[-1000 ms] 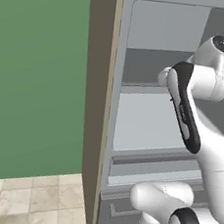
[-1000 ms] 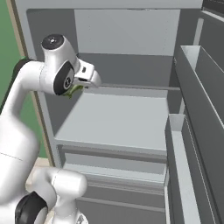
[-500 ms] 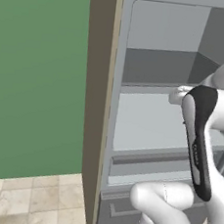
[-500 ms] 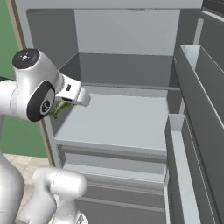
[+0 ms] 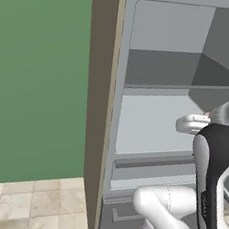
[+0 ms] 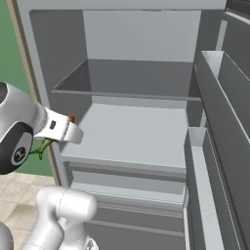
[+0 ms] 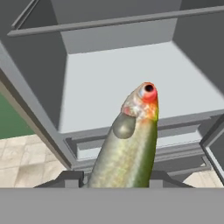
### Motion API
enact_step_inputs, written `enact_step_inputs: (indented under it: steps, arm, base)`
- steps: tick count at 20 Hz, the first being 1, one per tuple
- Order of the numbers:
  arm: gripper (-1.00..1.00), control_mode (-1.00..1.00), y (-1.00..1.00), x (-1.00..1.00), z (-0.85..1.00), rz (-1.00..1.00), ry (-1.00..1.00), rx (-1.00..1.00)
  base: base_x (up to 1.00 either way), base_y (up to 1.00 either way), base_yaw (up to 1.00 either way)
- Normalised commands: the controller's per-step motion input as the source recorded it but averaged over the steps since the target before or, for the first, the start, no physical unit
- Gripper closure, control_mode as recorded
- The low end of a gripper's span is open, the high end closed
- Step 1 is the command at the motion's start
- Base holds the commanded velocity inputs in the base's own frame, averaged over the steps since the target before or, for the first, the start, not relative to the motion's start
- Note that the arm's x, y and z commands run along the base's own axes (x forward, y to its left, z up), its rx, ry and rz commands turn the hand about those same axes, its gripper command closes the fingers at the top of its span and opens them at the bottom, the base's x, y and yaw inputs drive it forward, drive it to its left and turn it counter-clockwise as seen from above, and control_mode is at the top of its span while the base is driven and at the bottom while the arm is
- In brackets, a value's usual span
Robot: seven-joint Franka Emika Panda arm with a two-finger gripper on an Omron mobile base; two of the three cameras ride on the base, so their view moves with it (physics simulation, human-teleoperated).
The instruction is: Gather the squash and mushroom from the fridge and place them on a tray on the dining counter. Then gather the chicken drumstick and fish from the fridge and place them on the other tray.
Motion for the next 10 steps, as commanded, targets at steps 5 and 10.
enact_step_inputs:
  steps: [5, 10]
  arm:
    - [1.00, -1.00, 0.02, -0.05, 0.00, 0.00, 0.00, 0.00]
    - [1.00, -1.00, 0.00, 0.00, 0.00, 0.00, 0.00, 0.00]
  base:
    - [0.00, 0.00, 0.00]
    - [0.00, 0.00, 0.00]
